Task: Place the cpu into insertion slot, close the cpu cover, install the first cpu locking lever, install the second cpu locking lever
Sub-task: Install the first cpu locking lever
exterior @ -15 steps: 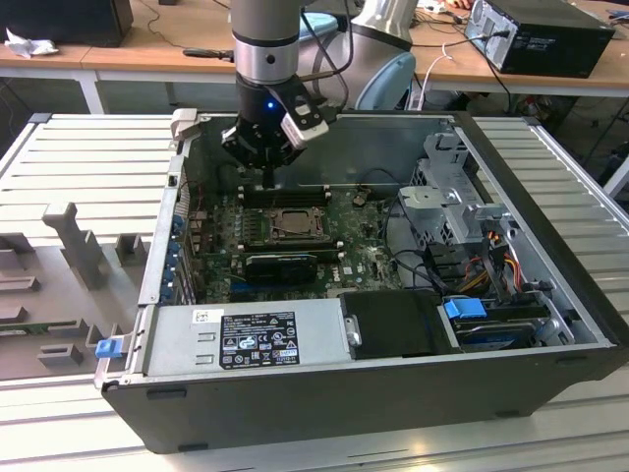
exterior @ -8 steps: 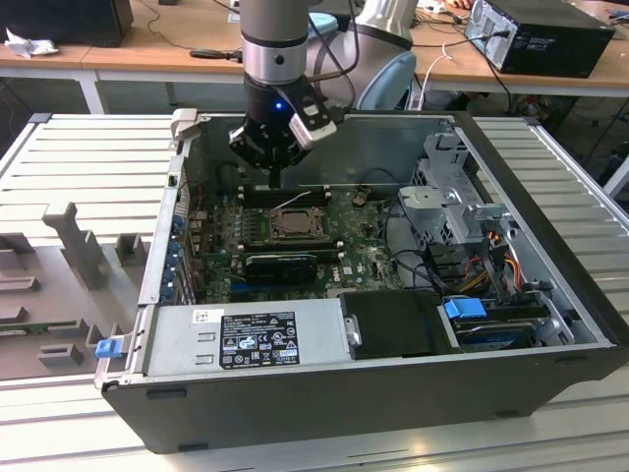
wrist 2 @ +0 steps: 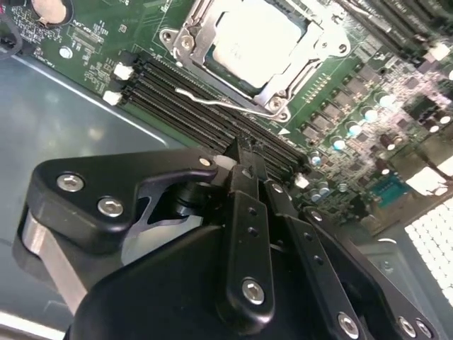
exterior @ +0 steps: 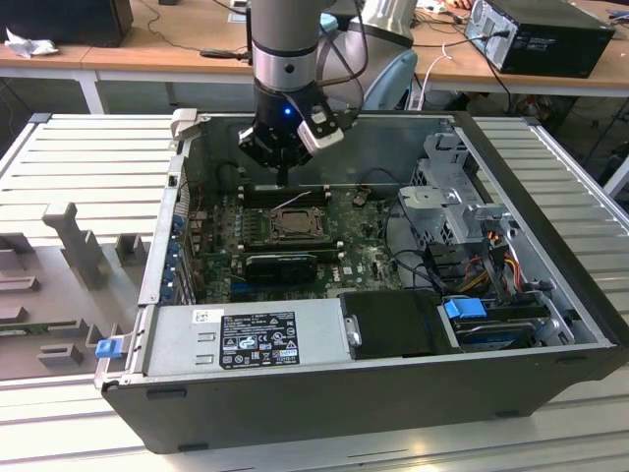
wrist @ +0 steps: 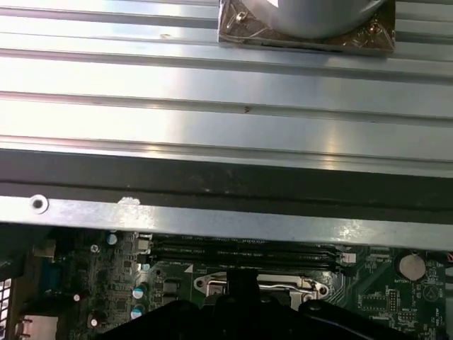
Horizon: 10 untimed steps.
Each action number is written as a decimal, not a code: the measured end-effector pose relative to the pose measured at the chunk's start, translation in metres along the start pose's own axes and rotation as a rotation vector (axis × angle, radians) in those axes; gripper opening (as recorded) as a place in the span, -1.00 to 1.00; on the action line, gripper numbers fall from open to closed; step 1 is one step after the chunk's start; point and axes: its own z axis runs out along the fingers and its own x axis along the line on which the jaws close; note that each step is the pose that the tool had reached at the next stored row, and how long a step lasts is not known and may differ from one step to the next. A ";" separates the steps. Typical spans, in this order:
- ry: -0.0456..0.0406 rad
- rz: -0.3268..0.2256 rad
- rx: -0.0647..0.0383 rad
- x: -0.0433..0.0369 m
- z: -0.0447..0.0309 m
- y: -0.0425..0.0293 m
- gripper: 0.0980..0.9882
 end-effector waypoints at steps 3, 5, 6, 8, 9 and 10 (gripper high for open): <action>-0.0001 0.002 -0.002 -0.0008 0.0059 -0.0007 -0.98; -0.0002 0.002 -0.002 -0.0016 0.0095 -0.0009 -0.98; -0.0002 0.002 -0.002 -0.0026 0.0117 -0.0006 -0.98; -0.0001 0.002 -0.002 -0.0063 0.0146 -0.0001 -0.98; -0.0001 0.002 -0.002 -0.0086 0.0159 0.0002 -0.98; -0.0003 0.002 -0.002 -0.0101 0.0168 0.0003 -0.98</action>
